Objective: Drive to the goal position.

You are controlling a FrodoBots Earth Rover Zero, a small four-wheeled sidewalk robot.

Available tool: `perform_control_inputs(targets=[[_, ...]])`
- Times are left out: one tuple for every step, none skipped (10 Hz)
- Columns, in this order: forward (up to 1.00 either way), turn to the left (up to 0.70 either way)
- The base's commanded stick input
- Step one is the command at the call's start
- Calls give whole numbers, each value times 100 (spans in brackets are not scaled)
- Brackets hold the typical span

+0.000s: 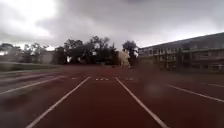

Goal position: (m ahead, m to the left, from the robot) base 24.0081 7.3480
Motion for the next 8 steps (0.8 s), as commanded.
perform_control_inputs(targets=[[45,0],[45,0],[45,0],[45,0],[45,0],[45,0],[45,0],[45,0]])
